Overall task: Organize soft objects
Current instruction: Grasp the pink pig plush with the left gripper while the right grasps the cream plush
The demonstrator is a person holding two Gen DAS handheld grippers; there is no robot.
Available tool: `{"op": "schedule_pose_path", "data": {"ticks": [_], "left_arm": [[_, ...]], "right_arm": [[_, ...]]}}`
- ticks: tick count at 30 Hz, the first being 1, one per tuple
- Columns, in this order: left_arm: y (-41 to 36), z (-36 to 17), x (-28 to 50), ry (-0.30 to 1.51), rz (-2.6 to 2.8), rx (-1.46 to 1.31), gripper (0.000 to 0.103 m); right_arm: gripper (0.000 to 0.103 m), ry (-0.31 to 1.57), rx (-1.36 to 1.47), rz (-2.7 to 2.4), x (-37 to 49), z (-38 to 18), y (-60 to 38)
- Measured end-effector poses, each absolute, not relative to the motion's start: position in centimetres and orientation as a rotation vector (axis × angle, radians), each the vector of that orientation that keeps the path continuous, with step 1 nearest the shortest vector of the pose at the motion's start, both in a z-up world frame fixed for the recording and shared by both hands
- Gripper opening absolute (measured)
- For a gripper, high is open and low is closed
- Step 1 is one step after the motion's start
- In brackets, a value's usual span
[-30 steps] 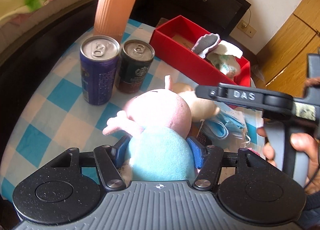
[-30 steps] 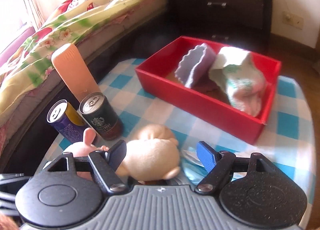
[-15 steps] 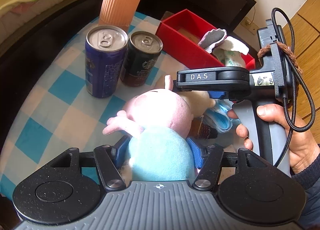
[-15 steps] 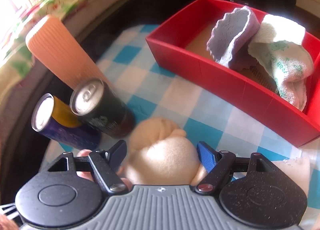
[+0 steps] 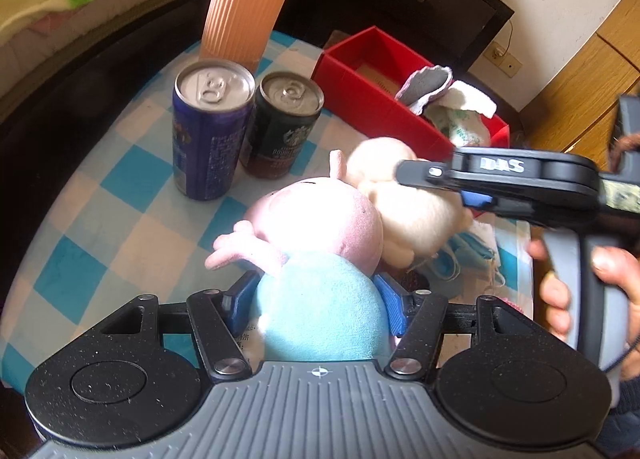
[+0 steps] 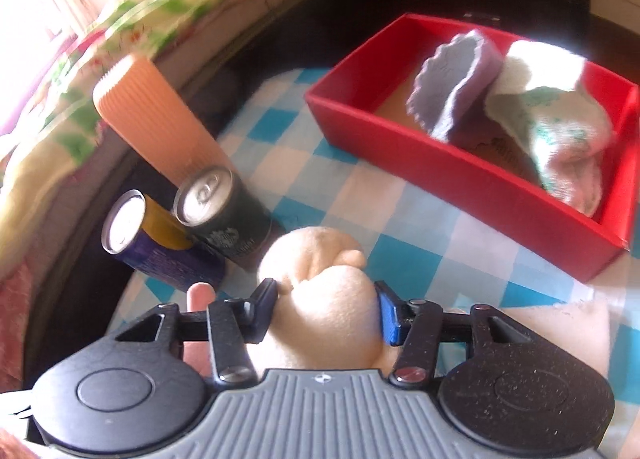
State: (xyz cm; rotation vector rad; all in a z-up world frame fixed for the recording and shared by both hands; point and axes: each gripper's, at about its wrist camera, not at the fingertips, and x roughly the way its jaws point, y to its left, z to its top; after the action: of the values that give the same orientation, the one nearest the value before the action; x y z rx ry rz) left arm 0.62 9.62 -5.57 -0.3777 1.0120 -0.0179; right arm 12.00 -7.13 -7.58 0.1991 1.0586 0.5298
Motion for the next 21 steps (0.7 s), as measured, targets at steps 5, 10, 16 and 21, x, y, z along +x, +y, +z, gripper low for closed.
{"op": "schedule_pose_path", "data": {"ticks": [5,10,16,21], "left_arm": [[8.7,-4.9,1.0,0.993,-0.024,-0.380,0.062],[7.4,-4.8,1.2,0.995,-0.047,-0.355,0.062],[7.1,-4.5,1.6,0.982,-0.048,-0.350,0.062],[6.5,-3.5,1.7,0.948,-0.047,-0.338,0.062]], "right_arm": [[0.015,1.006,0.253,0.516,9.3,-5.6,-10.5],[0.014,1.046,0.230,0.500,7.9,-6.9,-11.7],[0.013,1.024,0.321,0.506,6.6,-6.5,-14.0],[0.013,0.940,0.380,0.503,6.0,-3.9,-15.6]]}}
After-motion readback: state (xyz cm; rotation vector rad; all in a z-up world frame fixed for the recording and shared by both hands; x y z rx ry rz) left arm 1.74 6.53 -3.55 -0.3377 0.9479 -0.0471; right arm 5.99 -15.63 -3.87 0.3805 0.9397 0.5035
